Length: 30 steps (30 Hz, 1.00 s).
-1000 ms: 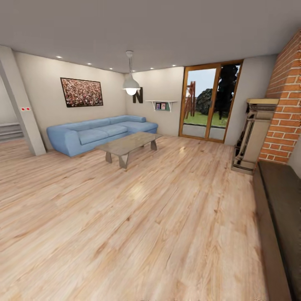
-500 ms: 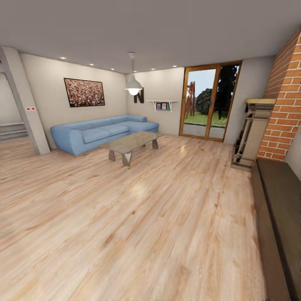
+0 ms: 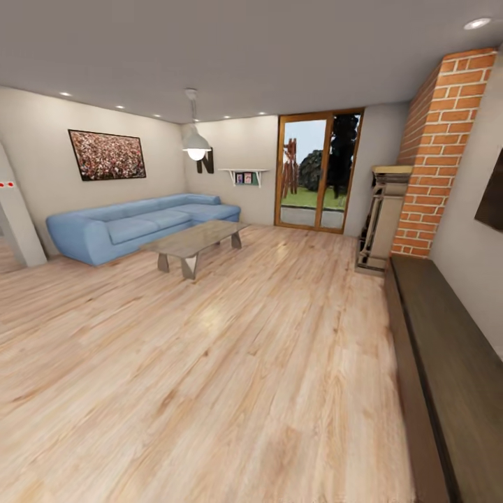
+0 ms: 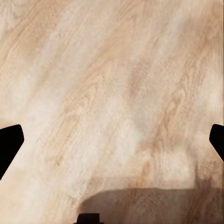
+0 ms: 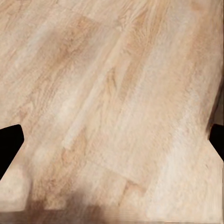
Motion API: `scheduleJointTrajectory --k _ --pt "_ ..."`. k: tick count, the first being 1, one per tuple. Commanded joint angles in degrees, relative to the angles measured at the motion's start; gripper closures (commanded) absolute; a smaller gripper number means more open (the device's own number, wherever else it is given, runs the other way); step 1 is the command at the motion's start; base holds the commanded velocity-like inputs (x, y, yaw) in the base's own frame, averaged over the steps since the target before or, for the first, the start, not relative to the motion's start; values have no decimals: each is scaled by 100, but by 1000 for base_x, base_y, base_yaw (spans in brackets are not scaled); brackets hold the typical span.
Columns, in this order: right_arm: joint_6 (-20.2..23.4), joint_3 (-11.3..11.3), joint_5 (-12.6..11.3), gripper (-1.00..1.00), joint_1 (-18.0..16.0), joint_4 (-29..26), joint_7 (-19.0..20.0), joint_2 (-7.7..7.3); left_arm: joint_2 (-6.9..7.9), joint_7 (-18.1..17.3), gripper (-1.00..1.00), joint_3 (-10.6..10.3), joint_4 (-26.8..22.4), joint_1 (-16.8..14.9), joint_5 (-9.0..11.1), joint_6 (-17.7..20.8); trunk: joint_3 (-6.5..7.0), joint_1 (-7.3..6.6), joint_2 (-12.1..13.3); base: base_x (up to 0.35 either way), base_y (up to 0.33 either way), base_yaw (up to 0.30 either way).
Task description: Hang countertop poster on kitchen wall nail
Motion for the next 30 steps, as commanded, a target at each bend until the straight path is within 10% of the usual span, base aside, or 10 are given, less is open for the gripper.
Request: scheduleJointTrajectory --k 1,30 --pt "-21 -2 -8 -100 -4 5 1 -1 -1 -2 -100 -1 7 3 -3 -9 0 0 -3 -13 7 -286" --pt "-14 -10 1 -100 -4 14 -2 -9 -2 -2 -100 6 70 3 -3 -15 121 0 -3 -53 30 -200"
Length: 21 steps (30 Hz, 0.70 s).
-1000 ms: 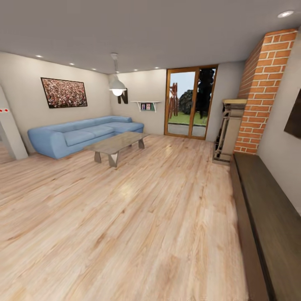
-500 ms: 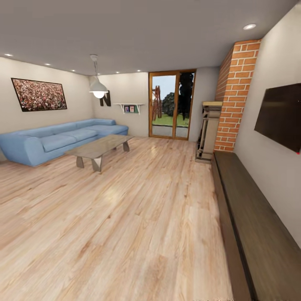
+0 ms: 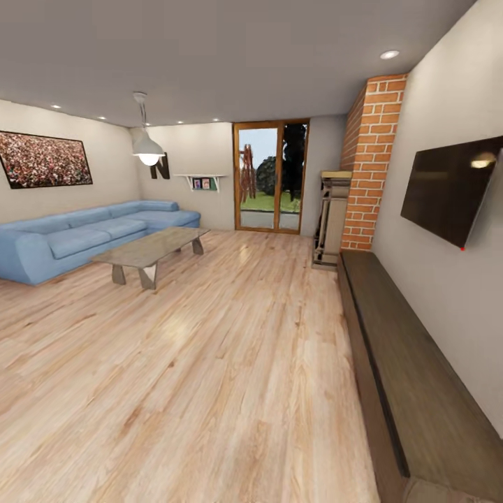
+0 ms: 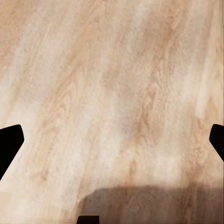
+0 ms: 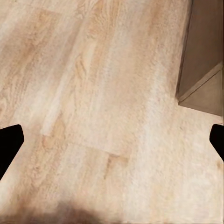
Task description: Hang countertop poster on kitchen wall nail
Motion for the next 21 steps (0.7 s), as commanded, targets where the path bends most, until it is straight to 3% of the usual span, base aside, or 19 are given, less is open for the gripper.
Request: scheduleJointTrajectory --k 1,21 --pt "-18 -5 -7 -100 -4 4 -1 2 0 -3 -100 3 -6 2 -3 -9 -4 -2 -4 -160 101 -280" --pt "-43 -13 -13 -100 -4 4 -9 -7 0 -3 -100 -4 -6 2 -3 -10 41 -2 -4 -15 10 -298"
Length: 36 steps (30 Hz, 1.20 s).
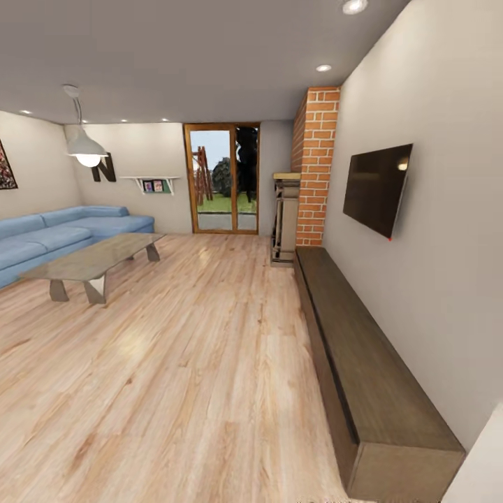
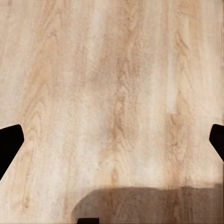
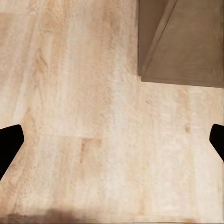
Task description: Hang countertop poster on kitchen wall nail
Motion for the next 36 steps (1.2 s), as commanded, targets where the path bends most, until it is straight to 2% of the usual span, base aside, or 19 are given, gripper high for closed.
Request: scheduleJointTrajectory --k 1,13,21,36 --pt "-19 -2 -6 -100 -4 6 -2 1 0 -3 -100 2 -8 3 -3 -8 -2 0 -3 0 0 -300" --pt "-20 -2 -3 -100 -4 6 -10 1 0 -3 -100 0 -8 3 -3 -7 26 0 -3 -1 0 -272" --pt "-20 -2 -1 -100 -4 0 -10 1 0 -3 -100 -1 -8 3 -3 -8 27 0 -3 -201 120 -125" --pt "-20 -2 -1 -100 -4 -1 -10 1 0 -3 -100 -1 -8 3 -3 -8 48 0 -3 -29 15 -291"
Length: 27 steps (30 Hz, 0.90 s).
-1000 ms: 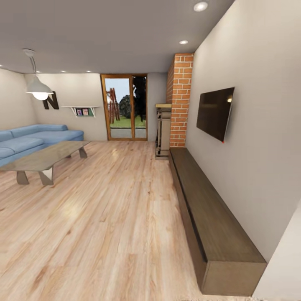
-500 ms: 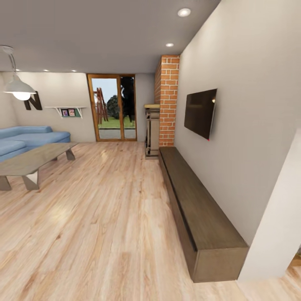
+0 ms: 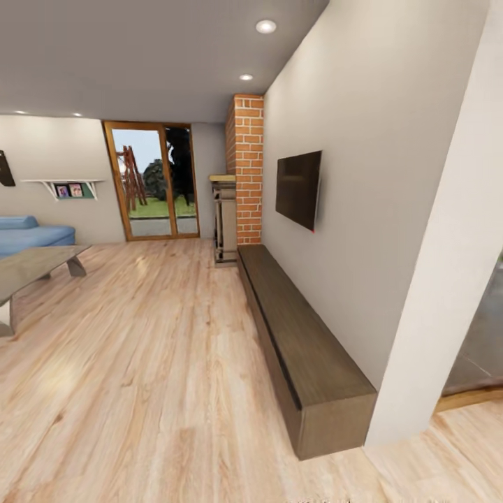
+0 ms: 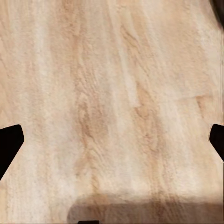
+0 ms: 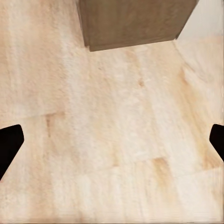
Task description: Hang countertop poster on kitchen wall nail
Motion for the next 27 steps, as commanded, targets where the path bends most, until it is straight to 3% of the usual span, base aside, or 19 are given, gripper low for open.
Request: scheduleJointTrajectory --k 1,27 --pt "-19 -2 -7 -100 -4 5 -2 1 0 -3 -100 2 -8 3 -3 -8 -3 0 -3 -1 0 -300" --pt "-22 -17 -12 -100 -4 7 -2 4 0 -3 -100 -1 -8 3 -5 -1 60 0 -3 0 0 -300"
